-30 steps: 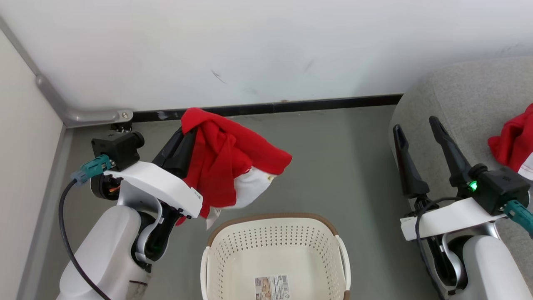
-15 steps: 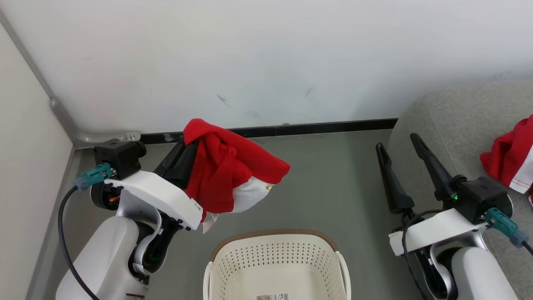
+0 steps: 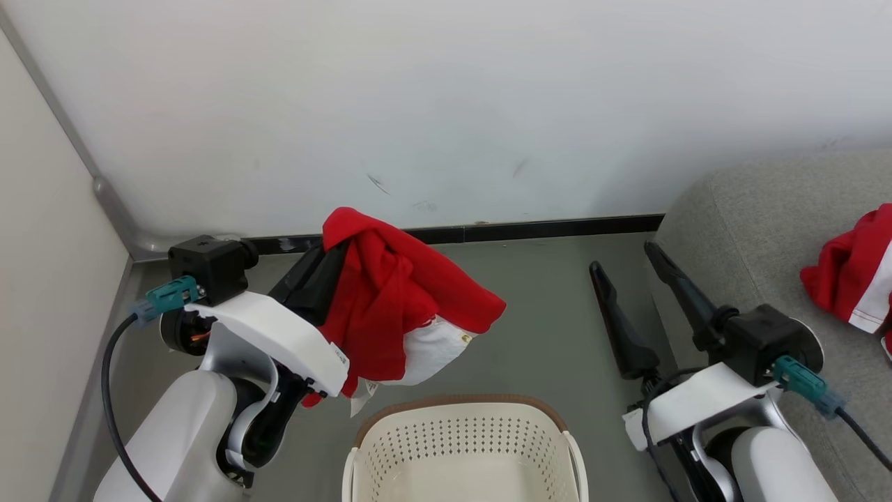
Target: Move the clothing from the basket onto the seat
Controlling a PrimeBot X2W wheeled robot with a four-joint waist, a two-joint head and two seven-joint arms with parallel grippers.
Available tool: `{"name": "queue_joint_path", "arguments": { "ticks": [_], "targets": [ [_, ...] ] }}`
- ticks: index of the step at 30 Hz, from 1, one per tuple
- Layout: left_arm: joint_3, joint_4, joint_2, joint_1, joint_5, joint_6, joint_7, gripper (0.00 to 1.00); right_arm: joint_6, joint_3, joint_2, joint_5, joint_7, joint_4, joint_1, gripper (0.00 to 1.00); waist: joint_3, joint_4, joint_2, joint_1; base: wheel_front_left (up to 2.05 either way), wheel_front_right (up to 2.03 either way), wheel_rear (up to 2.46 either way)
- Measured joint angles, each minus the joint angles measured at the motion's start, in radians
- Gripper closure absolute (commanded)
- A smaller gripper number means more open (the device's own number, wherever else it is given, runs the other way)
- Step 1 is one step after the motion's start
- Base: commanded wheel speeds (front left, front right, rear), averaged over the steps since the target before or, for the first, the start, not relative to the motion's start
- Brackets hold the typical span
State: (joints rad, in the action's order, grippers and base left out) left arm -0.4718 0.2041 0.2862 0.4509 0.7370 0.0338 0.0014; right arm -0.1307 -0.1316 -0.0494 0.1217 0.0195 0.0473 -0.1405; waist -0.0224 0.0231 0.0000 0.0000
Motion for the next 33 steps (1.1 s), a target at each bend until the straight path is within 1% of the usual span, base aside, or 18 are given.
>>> {"name": "queue_joint_path", "arguments": {
  "ticks": [11,23,27,33],
  "targets": [
    [-0.009,-0.077,0.007,-0.001,0.010,-0.005,0.043,1.00,0.000,-0.079,-0.004,-0.006,0.061,-0.018,0.018,0.00,0.010,-0.003,0.0001,0.0000,0.00,0.00,0.00],
    [-0.029,-0.164,0.016,-0.001,0.011,-0.008,0.087,1.00,0.000,-0.240,-0.075,0.005,0.104,-0.060,0.013,0.00,0.024,-0.004,0.0000,0.0000,0.00,0.00,0.00],
    [-0.037,-0.187,0.014,-0.001,0.018,-0.009,0.096,1.00,0.000,-0.272,-0.095,0.010,0.112,-0.076,0.011,0.00,0.029,-0.002,0.0000,0.0000,0.00,0.00,0.00],
    [-0.050,-0.224,0.009,-0.001,0.022,-0.009,0.114,1.00,0.000,-0.288,-0.118,0.020,0.113,-0.088,-0.010,0.00,0.035,0.004,0.0000,0.0000,0.00,0.00,0.00]
  ]
}}
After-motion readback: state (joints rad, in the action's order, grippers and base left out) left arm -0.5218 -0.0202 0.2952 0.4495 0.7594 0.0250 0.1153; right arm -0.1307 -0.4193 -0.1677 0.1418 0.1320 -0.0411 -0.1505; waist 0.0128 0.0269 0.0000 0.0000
